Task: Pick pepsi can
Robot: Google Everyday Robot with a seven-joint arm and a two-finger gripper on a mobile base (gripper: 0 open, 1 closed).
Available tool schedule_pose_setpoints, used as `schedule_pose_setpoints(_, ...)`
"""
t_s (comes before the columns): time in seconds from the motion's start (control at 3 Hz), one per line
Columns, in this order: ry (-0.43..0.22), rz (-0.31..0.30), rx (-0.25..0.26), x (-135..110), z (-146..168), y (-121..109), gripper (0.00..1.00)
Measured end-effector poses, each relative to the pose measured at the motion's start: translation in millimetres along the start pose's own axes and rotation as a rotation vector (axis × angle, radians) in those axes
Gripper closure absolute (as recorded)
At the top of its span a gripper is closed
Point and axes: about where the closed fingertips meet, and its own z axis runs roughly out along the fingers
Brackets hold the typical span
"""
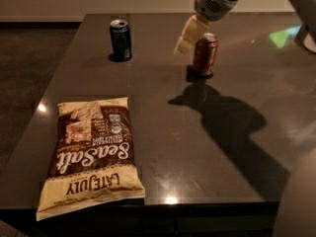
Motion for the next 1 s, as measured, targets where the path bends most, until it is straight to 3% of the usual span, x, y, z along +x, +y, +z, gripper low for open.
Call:
schedule_pose_setpoints(0.33, -0.014, 0.041, 0.005, -16.7, 30.4, -11.4, 0.0)
schedule_pose_setpoints(1.0, -0.059, 0.136, 0.068, -51.6, 75.1, -32.0, 0.0)
